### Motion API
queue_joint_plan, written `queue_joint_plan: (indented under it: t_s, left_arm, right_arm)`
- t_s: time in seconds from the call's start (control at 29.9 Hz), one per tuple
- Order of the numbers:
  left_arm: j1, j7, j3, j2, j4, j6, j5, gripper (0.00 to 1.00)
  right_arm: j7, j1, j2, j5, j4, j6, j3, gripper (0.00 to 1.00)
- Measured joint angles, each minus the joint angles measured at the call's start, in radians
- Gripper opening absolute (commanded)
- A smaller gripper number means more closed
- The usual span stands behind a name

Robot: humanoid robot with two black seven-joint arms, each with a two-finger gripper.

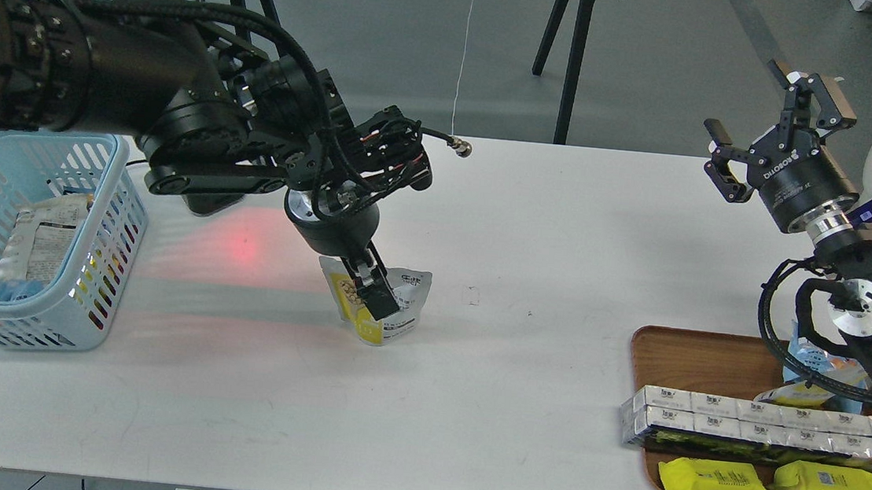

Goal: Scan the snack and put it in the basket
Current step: 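Lift the snack bag and hold it in front of the scanner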

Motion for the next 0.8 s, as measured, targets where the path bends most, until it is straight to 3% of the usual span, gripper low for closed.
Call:
queue_joint_plan:
  t_s: [0.03,0.1,0.17,0.23,0.8]
  left_arm:
    - [0.003,0.000,0.009,0.000,0.001,0.000,0.003,0.24]
    - [0.005,0.000,0.030,0.000,0.000,0.005,0.012,0.23]
    - [0.005,0.000,0.056,0.000,-0.005,0.031,0.021,0.05]
    - [0.006,0.000,0.069,0.001,-0.009,0.054,0.023,0.01]
    - [-0.032,0.000,0.052,0.094,-0.073,0.097,0.008,0.00]
  right_arm:
    - [0.000,-0.004,0.000,0.000,0.005,0.000,0.002,0.97]
    - [0.000,-0.010,0.000,0.000,0.009,0.000,0.003,0.97]
    - [0.000,-0.014,0.000,0.000,0.010,0.000,0.005,0.97]
    - [0.000,-0.017,0.000,0.000,0.011,0.000,0.005,0.97]
    - [0.000,-0.029,-0.001,0.000,0.012,0.000,0.006,0.97]
